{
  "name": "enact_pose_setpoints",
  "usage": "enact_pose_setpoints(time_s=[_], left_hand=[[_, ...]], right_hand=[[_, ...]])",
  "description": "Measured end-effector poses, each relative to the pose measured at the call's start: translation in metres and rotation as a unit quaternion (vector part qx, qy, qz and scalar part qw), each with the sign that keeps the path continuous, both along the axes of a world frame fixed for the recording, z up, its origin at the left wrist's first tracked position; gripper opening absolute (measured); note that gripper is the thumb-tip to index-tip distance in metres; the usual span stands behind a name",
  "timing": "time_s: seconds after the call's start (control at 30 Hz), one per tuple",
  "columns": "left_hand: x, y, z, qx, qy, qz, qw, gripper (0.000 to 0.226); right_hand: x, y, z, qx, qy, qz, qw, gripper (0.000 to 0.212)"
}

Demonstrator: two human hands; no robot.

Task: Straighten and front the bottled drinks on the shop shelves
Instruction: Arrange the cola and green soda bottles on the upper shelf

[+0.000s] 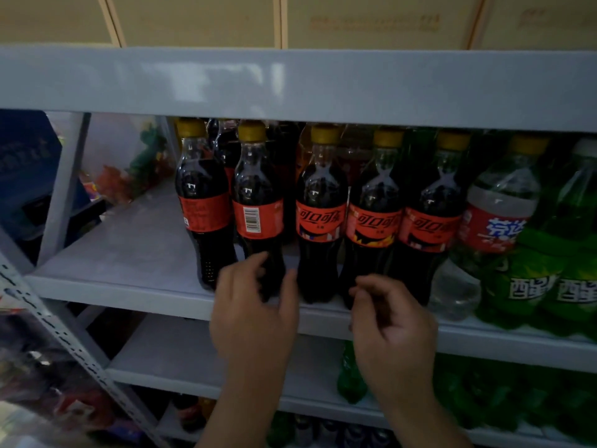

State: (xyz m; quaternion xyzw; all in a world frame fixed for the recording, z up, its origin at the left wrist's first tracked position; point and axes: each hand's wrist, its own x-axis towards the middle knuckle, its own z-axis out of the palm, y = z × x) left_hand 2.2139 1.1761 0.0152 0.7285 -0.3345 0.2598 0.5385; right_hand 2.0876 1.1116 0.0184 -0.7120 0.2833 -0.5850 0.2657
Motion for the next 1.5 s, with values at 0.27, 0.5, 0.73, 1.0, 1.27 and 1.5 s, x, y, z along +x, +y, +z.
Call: enact_pose_setpoints(time_s=[0.27, 0.5, 0.73, 1.0, 1.27, 1.5], left_hand=[[0.015, -0.010, 0.005, 0.068, 0.113, 0.039, 0.990, 0.083], [0.030, -0.002, 0.000, 0.033, 0.163, -0.116, 0.979, 0.075], [0.034, -0.009, 0.008, 0.049, 0.162, -0.160, 0.973, 0.058], [0.038, -0.002, 0.004, 0.072, 0.112, -0.161, 0.978, 0.062], [0.040, -0.002, 0.003, 0.069, 0.125, -0.128, 0.982, 0.057], [0.042, 0.003, 0.002, 0.080, 0.107, -0.150, 0.980, 0.052]], right_hand=[[0.023, 0.035, -0.013, -0.015, 0.028, 0.041, 0.999, 0.017], [0.030, 0.042, -0.022, 0.010, 0.043, 0.067, 0.997, 0.018], [0.032, 0.042, -0.026, 0.024, 0.048, 0.067, 0.996, 0.018], [0.024, 0.036, -0.032, 0.050, 0.050, 0.060, 0.996, 0.020], [0.022, 0.041, -0.035, 0.067, 0.087, 0.074, 0.991, 0.023], [0.021, 0.042, -0.041, 0.085, 0.107, 0.069, 0.988, 0.039]])
